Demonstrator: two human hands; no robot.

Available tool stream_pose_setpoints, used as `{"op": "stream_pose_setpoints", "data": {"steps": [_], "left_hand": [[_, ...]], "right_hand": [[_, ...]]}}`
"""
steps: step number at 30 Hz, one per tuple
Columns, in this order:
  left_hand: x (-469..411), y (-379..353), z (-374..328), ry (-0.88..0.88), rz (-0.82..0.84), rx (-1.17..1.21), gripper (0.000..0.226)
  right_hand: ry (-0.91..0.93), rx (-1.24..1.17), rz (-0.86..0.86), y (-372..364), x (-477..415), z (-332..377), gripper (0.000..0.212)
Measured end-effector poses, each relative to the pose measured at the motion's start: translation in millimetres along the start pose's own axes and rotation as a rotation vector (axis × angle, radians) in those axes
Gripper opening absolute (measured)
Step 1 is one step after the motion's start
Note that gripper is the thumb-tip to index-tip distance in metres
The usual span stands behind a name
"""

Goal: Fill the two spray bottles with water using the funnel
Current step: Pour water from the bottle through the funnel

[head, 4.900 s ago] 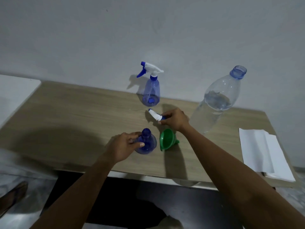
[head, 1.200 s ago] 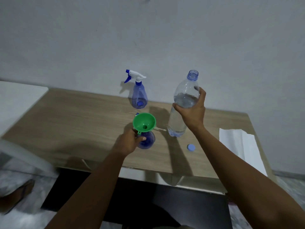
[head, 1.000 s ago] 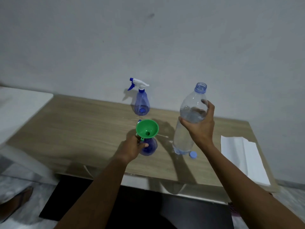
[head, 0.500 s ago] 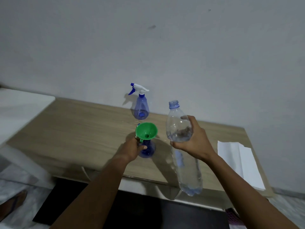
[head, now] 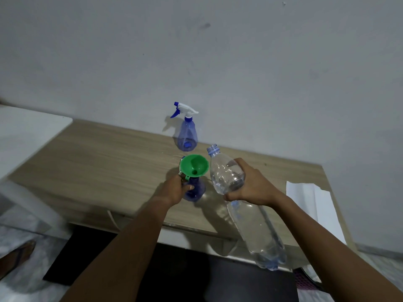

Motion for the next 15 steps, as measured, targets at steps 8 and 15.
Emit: {"op": "stream_pose_setpoints", "data": {"steps": [8, 15], "left_hand": [[-10.5, -3.8, 13.9, 0.049, -0.01, -0.008, 0.047], [-12.5, -5.2, 17.5, 0.05, -0.009, -0.011, 0.046]], "right_hand": [[-0.027, 0.058, 0.117, 4.8, -3.9, 6.7, 0.076], [-0.059, 0.099, 0.181, 7.5, -8.2, 6.0, 0.081]]}}
Point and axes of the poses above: each hand's wrist, its own x-axis away from the middle knuckle, its own y-axis out of the back of the hand, z = x × y, the point moved 1 cm from there along -x, towards the middle knuckle, and after that the axes turned 13 degrees about z, right-handed, at the moved point
